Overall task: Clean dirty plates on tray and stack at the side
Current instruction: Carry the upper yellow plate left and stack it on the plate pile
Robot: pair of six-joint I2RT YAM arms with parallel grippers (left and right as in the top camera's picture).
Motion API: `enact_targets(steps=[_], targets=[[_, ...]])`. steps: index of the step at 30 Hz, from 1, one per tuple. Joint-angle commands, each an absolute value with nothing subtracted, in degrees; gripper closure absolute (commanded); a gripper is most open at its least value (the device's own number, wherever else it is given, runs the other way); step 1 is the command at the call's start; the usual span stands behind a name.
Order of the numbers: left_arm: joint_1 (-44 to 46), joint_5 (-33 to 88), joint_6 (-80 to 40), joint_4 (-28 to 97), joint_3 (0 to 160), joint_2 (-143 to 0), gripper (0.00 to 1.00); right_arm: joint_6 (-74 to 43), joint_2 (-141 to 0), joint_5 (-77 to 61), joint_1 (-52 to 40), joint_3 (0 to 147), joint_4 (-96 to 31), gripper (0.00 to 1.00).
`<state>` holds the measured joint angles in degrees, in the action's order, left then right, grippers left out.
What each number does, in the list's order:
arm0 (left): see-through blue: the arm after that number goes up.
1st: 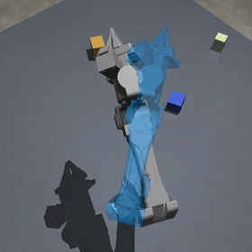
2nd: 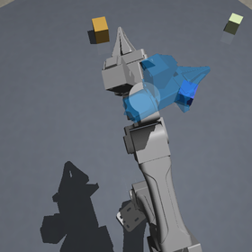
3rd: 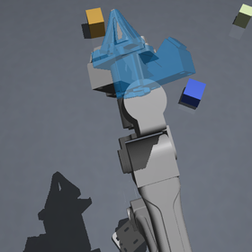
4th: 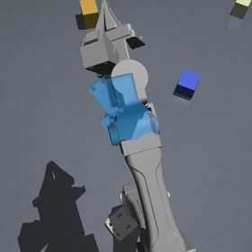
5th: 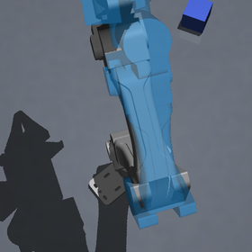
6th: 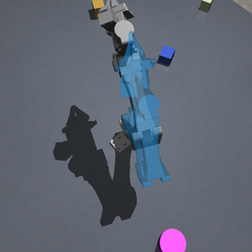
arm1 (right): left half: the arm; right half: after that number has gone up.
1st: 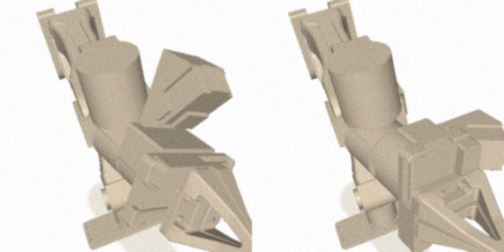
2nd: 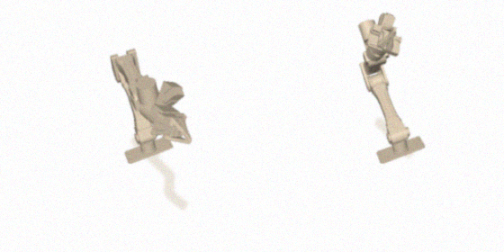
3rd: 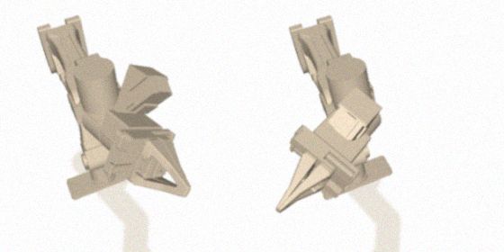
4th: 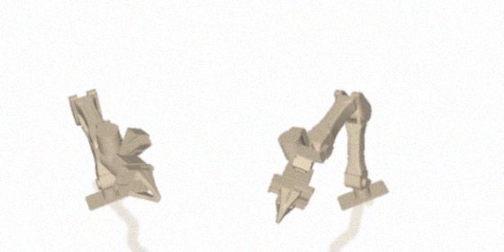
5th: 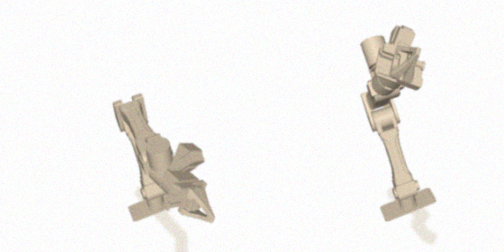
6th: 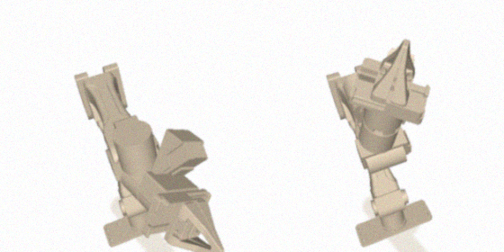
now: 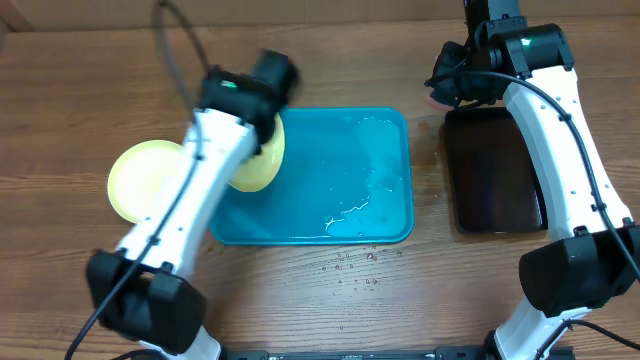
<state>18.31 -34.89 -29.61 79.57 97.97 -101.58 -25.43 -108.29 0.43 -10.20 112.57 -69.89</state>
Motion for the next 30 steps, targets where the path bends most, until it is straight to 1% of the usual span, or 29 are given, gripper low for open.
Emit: enact_targets(steps=[1,4,6,10,13,15,18,21,26,27,29,30], targets=[[7.07,-16.23,-19.11,76.88,98.50,-97.69,0.96,-25.04,-108.03,-0.10,-10.00,112.84,-69.54,0.96],[-3.99,-5.19,-13.26,75.05,98.26,-98.10,0.95,-25.02,-108.03,-0.10,-10.00,112.84,-69.56,0.96],[-9.96,-0.89,-10.79,74.26,97.43,-98.37,0.95,-25.02,-108.03,-0.10,-10.00,112.84,-69.63,0.96],[-22.63,3.46,-7.66,69.71,92.27,-98.52,0.96,-25.04,-108.03,-0.10,-10.00,112.84,-69.87,0.96],[-29.71,8.10,-6.33,65.12,86.78,-98.54,0.96,-25.04,-108.03,-0.08,-10.00,112.84,-70.06,0.96],[-34.96,10.66,-6.39,59.70,81.06,-98.56,0.96,-25.04,-108.03,-0.08,-10.00,112.84,-70.00,0.96],[-37.56,11.70,-6.35,52.90,76.01,-98.56,0.96,-24.99,-108.03,-0.05,-10.00,112.84,-69.97,0.96],[-37.45,11.64,-6.11,47.66,72.36,-98.63,0.96,-24.45,-108.03,-0.05,-10.00,112.84,-69.97,0.96],[-35.66,8.91,-6.00,45.69,69.69,-99.48,0.96,-23.92,-108.03,-0.05,-10.00,112.84,-70.32,0.96],[-35.48,7.62,-6.04,45.76,69.30,-99.83,0.94,-23.90,-108.03,-0.05,-10.00,112.84,-70.46,0.96],[-35.44,5.23,-6.76,45.95,68.73,-100.49,0.84,-23.83,-108.03,-0.05,-9.98,112.84,-70.72,0.96],[-35.44,4.16,-7.09,46.09,68.62,-100.71,0.73,-23.70,-108.03,-0.03,-9.98,112.84,-70.83,0.96]])
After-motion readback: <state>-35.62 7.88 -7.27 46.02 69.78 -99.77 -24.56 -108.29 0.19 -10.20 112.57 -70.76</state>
